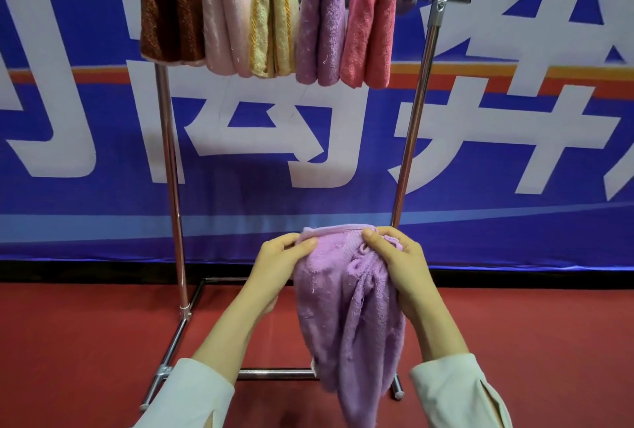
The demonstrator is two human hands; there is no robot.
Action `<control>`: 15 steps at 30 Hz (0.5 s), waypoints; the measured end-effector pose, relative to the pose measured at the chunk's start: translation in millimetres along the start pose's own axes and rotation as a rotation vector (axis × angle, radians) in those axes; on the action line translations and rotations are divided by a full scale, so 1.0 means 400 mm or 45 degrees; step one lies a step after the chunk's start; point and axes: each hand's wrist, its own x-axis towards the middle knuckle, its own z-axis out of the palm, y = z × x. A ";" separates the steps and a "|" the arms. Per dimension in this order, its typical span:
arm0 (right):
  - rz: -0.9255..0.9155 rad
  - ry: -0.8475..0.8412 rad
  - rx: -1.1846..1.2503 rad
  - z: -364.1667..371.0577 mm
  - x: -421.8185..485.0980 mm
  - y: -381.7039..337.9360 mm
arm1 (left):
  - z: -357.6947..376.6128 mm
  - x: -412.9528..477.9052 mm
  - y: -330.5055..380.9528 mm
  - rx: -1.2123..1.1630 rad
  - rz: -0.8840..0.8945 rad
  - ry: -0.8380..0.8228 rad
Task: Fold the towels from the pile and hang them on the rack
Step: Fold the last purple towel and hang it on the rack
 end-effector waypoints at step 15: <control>0.408 0.271 0.255 0.031 0.047 0.034 | 0.048 0.008 -0.007 -0.213 -0.013 0.069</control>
